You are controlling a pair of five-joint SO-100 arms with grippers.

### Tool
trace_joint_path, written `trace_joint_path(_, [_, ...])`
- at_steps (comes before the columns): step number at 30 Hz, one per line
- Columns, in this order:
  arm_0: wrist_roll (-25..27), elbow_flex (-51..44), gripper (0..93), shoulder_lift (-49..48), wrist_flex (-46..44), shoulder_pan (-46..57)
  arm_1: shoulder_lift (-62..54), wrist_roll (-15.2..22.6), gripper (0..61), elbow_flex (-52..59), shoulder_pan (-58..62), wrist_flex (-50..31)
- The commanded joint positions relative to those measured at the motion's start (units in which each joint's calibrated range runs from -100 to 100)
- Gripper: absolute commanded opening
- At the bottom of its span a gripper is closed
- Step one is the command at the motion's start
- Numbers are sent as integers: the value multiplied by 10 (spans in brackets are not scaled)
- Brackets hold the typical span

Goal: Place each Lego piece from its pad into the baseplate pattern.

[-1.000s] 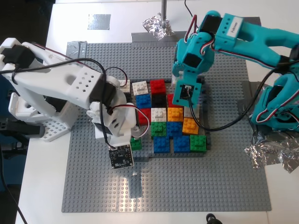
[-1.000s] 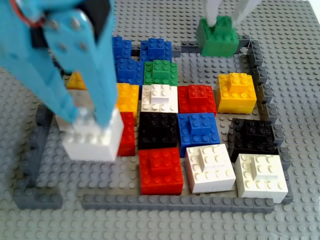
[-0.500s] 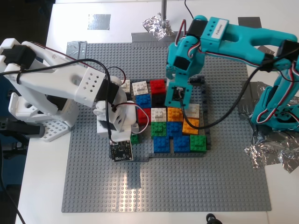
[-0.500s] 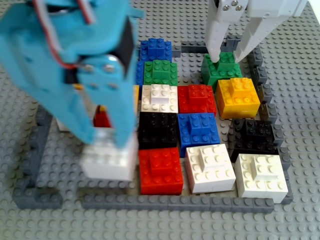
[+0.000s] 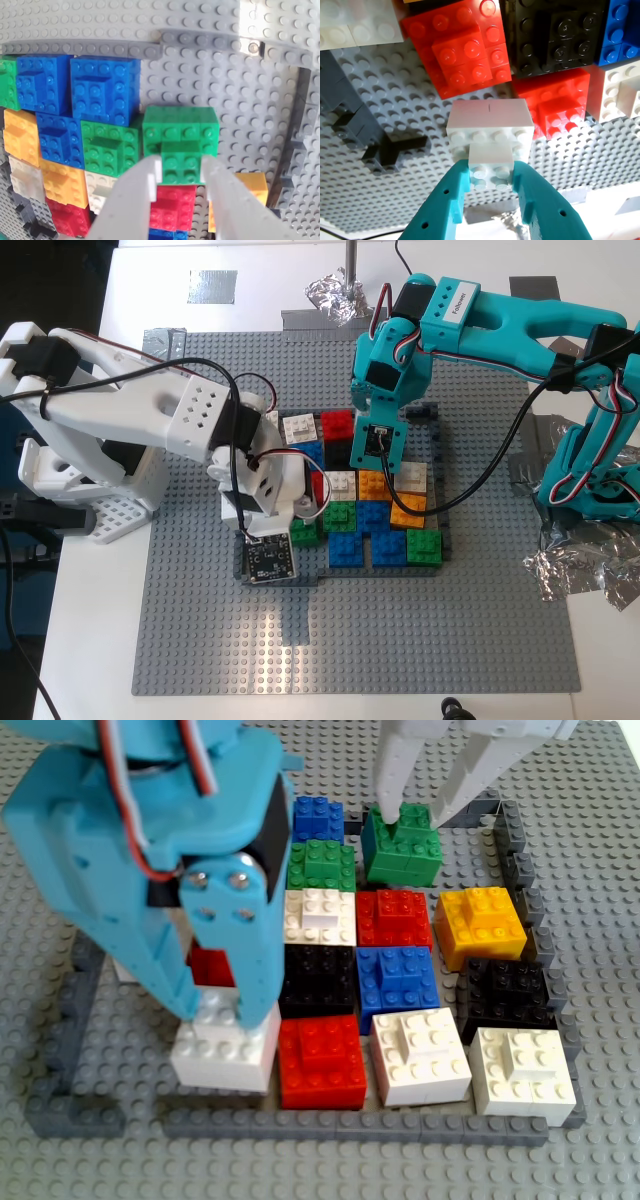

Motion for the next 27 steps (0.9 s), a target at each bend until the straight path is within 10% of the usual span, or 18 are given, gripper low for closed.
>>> trace_joint_path(1, [-1, -5, 18, -3, 0, 0, -3, -6, 1, -20, -7, -12])
trace_joint_path(27, [0, 12, 113, 9, -4, -23, 6, -21, 4, 6, -36, -23])
